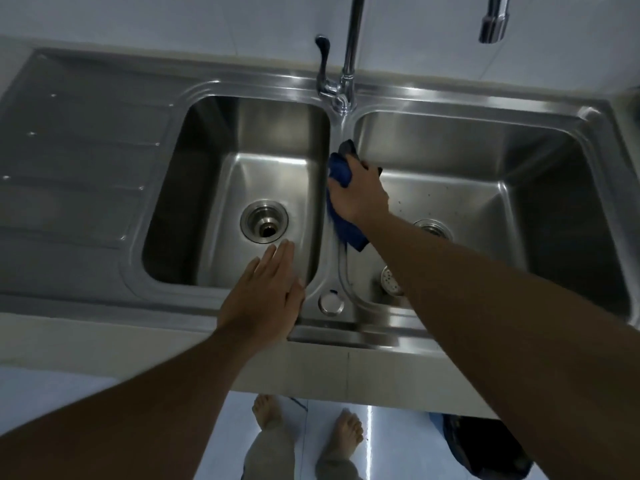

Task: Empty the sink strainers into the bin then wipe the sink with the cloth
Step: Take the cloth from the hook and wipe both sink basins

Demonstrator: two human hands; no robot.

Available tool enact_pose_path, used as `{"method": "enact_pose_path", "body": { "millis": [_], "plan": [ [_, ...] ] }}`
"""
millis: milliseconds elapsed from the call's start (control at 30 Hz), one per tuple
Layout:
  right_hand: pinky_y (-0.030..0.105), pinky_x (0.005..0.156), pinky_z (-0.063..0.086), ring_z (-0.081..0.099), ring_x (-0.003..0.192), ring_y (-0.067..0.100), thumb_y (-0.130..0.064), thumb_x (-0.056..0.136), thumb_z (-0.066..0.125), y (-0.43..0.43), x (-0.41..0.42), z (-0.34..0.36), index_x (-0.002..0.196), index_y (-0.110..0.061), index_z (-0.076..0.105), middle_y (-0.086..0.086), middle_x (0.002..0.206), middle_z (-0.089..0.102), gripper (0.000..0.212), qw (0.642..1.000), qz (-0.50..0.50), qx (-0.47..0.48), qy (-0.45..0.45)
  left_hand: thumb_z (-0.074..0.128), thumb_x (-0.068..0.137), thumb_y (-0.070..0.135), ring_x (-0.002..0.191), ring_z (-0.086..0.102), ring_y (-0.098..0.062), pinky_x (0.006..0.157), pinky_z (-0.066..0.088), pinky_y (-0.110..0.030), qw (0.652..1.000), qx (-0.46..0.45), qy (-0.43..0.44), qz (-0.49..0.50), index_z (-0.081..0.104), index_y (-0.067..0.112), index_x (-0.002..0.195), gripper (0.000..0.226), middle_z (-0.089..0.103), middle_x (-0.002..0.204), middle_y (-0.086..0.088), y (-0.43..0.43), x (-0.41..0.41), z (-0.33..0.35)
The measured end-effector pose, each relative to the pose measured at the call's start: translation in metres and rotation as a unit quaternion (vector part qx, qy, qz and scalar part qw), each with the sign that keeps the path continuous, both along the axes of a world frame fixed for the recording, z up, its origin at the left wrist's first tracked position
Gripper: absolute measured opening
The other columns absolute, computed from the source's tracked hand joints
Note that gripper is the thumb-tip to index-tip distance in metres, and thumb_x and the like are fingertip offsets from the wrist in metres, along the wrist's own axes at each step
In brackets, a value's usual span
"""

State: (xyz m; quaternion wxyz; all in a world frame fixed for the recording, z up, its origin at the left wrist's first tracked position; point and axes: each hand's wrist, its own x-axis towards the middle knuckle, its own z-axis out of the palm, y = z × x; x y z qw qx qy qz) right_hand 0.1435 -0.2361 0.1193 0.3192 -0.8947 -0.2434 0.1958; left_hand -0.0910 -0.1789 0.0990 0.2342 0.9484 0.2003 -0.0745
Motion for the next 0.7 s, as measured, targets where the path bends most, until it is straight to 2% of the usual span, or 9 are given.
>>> {"method": "enact_pose_path", "body": {
  "millis": [67, 200, 300, 400, 467, 500, 600, 633, 700],
  "plan": [
    [0.044, 0.098, 0.046, 0.051, 0.126, 0.037, -0.038, 0.1, 0.051, 0.004, -0.006, -0.004, 0.153, -0.028, 0.034, 0.012, 0.156, 0.032, 0.058, 0.999, -0.009, -0.021, -0.028, 0.021, 0.105, 0.043, 0.155, -0.002, -0.013, 0.125, 0.005, -0.034, 1.0, 0.005, 0.004, -0.004, 0.001, 0.016, 0.16, 0.065, 0.006, 0.169, -0.002, 0.001, 0.0, -0.002],
    [0.051, 0.101, 0.046, 0.039, 0.138, 0.039, -0.039, 0.096, 0.055, -0.004, -0.028, -0.017, 0.154, -0.029, 0.033, 0.009, 0.165, 0.016, 0.062, 0.984, 0.06, -0.049, -0.158, 0.017, 0.103, 0.047, 0.152, -0.01, -0.006, 0.125, 0.001, -0.033, 0.999, 0.021, 0.021, -0.014, -0.003, 0.018, 0.16, 0.066, 0.002, 0.169, 0.001, 0.001, -0.001, -0.003],
    [0.052, 0.108, 0.042, 0.03, 0.145, 0.04, -0.042, 0.097, 0.055, 0.018, 0.011, -0.016, 0.156, -0.025, 0.03, 0.009, 0.167, 0.01, 0.067, 0.989, 0.064, -0.043, -0.128, 0.017, 0.103, 0.049, 0.15, -0.014, -0.002, 0.124, -0.002, -0.031, 1.0, 0.015, 0.021, -0.015, -0.005, 0.022, 0.159, 0.066, 0.002, 0.169, 0.004, 0.001, -0.001, -0.003],
    [0.053, 0.116, 0.033, 0.018, 0.15, 0.04, -0.045, 0.095, 0.059, 0.05, 0.065, -0.007, 0.161, -0.018, 0.008, 0.011, 0.168, 0.003, 0.087, 0.999, 0.015, -0.031, -0.023, 0.017, 0.103, 0.05, 0.151, -0.013, -0.001, 0.124, -0.003, -0.03, 1.0, 0.007, 0.023, -0.019, -0.004, 0.025, 0.159, 0.065, 0.001, 0.168, 0.007, 0.003, -0.002, -0.003],
    [0.052, 0.117, 0.031, 0.018, 0.15, 0.041, -0.047, 0.094, 0.06, 0.062, 0.08, -0.005, 0.161, -0.017, 0.001, 0.013, 0.168, -0.002, 0.094, 0.999, -0.02, -0.02, 0.032, 0.017, 0.103, 0.05, 0.152, -0.012, -0.001, 0.126, 0.001, -0.032, 1.0, 0.004, 0.022, -0.019, -0.003, 0.025, 0.159, 0.065, 0.002, 0.168, 0.008, 0.003, -0.002, -0.002],
    [0.052, 0.116, 0.033, 0.021, 0.149, 0.041, -0.048, 0.093, 0.059, 0.063, 0.076, -0.007, 0.161, -0.018, 0.003, 0.014, 0.167, -0.002, 0.093, 0.999, -0.021, -0.028, 0.026, 0.018, 0.103, 0.05, 0.152, -0.012, -0.001, 0.126, 0.002, -0.033, 0.999, 0.003, 0.023, -0.021, -0.002, 0.025, 0.16, 0.064, 0.003, 0.168, 0.009, 0.004, -0.002, -0.002],
    [0.053, 0.107, 0.042, 0.027, 0.145, 0.044, -0.051, 0.092, 0.055, 0.048, 0.049, -0.021, 0.16, -0.02, 0.012, 0.016, 0.167, 0.0, 0.086, 0.992, 0.036, -0.072, -0.094, 0.018, 0.103, 0.049, 0.152, -0.011, -0.001, 0.127, 0.006, -0.036, 0.999, -0.005, 0.028, -0.025, -0.002, 0.026, 0.16, 0.064, 0.002, 0.168, 0.01, 0.003, -0.002, 0.0],
    [0.052, 0.105, 0.043, 0.027, 0.145, 0.044, -0.051, 0.092, 0.056, 0.044, 0.047, -0.023, 0.16, -0.019, 0.012, 0.015, 0.167, -0.001, 0.087, 0.99, 0.056, -0.073, -0.109, 0.017, 0.103, 0.048, 0.152, -0.011, -0.001, 0.127, 0.006, -0.037, 0.999, -0.005, 0.029, -0.026, -0.003, 0.026, 0.16, 0.064, 0.001, 0.168, 0.01, 0.003, -0.002, 0.0],
    [0.05, 0.108, 0.039, 0.028, 0.145, 0.043, -0.051, 0.092, 0.06, 0.049, 0.06, -0.019, 0.16, -0.015, 0.007, 0.015, 0.167, -0.004, 0.093, 0.995, 0.053, -0.063, -0.063, 0.017, 0.103, 0.047, 0.152, -0.012, -0.001, 0.127, 0.006, -0.037, 0.999, -0.005, 0.034, -0.03, -0.003, 0.025, 0.16, 0.064, 0.0, 0.168, 0.01, 0.004, -0.002, 0.001]
  ]
}}
